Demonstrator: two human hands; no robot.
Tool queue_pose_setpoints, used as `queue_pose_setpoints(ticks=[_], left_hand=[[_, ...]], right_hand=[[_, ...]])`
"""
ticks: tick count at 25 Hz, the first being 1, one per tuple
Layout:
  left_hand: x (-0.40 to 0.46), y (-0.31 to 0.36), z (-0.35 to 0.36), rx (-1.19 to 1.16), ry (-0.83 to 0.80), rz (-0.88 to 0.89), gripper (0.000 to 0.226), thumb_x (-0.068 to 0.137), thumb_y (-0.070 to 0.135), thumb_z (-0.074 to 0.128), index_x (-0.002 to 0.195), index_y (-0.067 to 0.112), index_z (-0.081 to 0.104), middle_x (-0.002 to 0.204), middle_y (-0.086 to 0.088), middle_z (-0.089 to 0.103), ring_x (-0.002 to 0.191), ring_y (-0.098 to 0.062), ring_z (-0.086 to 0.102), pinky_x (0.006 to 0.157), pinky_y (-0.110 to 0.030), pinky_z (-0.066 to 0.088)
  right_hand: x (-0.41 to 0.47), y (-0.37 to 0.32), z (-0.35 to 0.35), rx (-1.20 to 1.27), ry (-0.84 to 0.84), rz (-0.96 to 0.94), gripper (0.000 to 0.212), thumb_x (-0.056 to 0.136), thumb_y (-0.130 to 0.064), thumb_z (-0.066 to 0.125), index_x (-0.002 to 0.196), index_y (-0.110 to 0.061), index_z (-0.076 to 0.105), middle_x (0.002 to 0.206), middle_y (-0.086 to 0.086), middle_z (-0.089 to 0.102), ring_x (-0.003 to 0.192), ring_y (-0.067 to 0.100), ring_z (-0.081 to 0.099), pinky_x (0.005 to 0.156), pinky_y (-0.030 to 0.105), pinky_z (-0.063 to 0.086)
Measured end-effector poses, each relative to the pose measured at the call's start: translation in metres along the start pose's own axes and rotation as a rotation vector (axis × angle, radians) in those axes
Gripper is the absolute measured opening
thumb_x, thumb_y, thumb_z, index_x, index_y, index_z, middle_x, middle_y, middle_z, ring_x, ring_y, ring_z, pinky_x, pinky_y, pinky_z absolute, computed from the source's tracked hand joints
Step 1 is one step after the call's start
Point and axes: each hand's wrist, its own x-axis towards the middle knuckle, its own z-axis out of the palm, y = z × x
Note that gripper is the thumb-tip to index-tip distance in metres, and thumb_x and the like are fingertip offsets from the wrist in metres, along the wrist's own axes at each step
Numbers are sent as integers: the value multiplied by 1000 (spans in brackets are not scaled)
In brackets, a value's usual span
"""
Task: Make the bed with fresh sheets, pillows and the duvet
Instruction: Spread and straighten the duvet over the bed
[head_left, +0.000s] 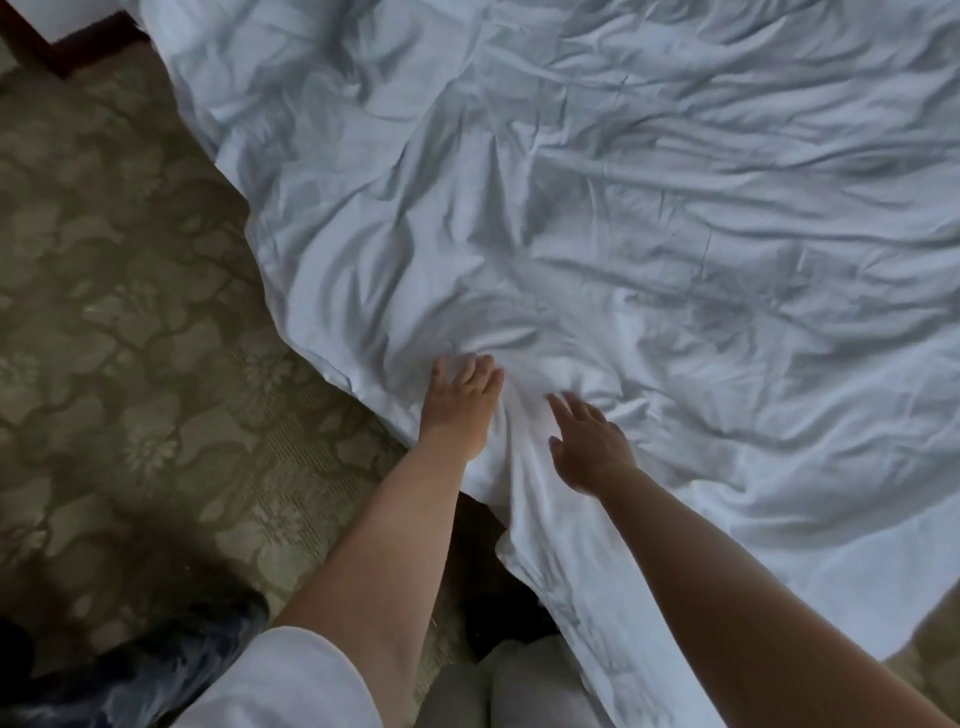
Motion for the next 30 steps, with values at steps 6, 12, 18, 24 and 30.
queue_pose_setpoints(ticks=[6, 12, 18, 24, 30], left_hand=[[43, -112, -30, -48, -63, -166, 72, 99, 21, 42, 152, 21, -7, 159, -1, -16, 147, -24, -11, 117, -54, 1], [119, -233, -71, 110, -45, -107, 68, 96, 15, 38, 152, 27, 2, 159, -2, -15, 146, -24, -12, 115, -57, 0], [183, -309, -116, 82, 6, -8, 70, 97, 20, 36, 152, 14, -6, 160, -1, -13, 147, -16, -6, 119, -46, 1], [233, -406, -165, 118, -22, 21, 75, 96, 20, 41, 152, 13, -8, 159, -2, -19, 146, -21, -14, 119, -48, 0], [292, -524, -204, 116, -131, 106, 75, 96, 17, 46, 153, 23, -2, 160, -2, -13, 147, -24, -11, 118, -52, 0]], right_hand=[[78, -72, -39, 39, -17, -42, 56, 101, -21, 30, 153, -22, 9, 160, -5, 5, 145, 18, 14, 115, 37, 20], [192, -162, -76, 178, -28, -69, 58, 101, -27, 36, 152, -24, 9, 160, -7, 4, 142, 23, 24, 111, 39, 28], [272, -218, -131, 222, 51, -48, 64, 98, -21, 41, 152, -29, 7, 160, -7, 4, 137, 25, 32, 103, 39, 37], [344, -290, -198, 199, 169, 1, 60, 98, -20, 40, 151, -27, 12, 158, -6, 8, 131, 26, 35, 100, 39, 39], [408, -378, -239, 198, 152, 241, 56, 99, -26, 39, 150, -31, 16, 159, 1, 6, 137, 30, 25, 104, 39, 34]])
